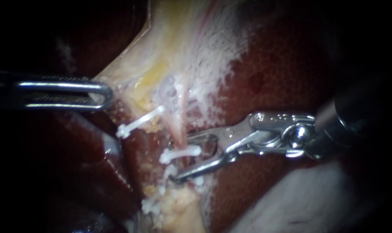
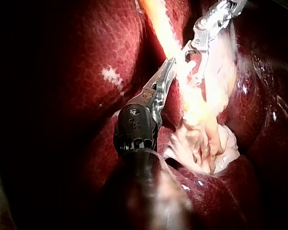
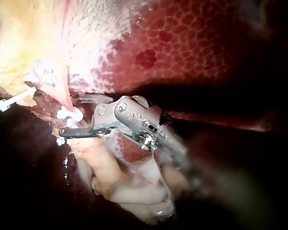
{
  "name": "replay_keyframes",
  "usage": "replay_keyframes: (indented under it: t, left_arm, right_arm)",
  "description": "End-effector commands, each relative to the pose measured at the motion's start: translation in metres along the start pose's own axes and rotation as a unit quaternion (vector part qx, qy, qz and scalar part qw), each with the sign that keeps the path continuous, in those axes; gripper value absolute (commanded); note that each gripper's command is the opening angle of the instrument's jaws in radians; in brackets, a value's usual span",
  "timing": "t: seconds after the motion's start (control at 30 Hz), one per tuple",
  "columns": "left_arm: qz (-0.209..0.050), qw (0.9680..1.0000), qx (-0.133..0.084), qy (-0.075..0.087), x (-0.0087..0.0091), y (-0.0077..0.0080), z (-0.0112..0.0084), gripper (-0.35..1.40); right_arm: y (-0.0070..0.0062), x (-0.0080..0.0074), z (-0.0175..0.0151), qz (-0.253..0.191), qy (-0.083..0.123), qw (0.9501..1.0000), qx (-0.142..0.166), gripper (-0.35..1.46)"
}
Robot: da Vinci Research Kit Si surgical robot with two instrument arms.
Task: Going back third clip right tube
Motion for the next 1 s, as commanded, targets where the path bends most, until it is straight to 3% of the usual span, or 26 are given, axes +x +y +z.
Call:
replay_keyframes:
  t: [0.03, 0.37, 0.63, 1.0]
  left_arm:
    - [0.000, 1.0000, 0.000, 0.000, 0.0000, 0.0000, 0.0000, -0.35]
    - [0.000, 1.0000, 0.000, 0.000, 0.0000, 0.0000, -0.0001, -0.35]
    - [0.000, 1.0000, 0.000, 0.000, 0.0000, 0.0000, -0.0001, -0.35]
    - [0.000, 1.0000, 0.001, 0.000, 0.0001, 0.0002, -0.0002, -0.35]
  right_arm:
    - [0.0000, 0.0001, -0.0002, -0.003, 0.000, 1.0000, -0.001, 0.60]
    - [-0.0006, -0.0004, -0.0017, -0.004, -0.001, 1.0000, 0.003, 0.60]
    - [-0.0018, 0.0000, -0.0061, 0.000, -0.001, 0.9999, 0.013, 0.60]
    - [-0.0034, 0.0001, -0.0107, -0.046, 0.005, 0.9988, -0.014, 0.60]
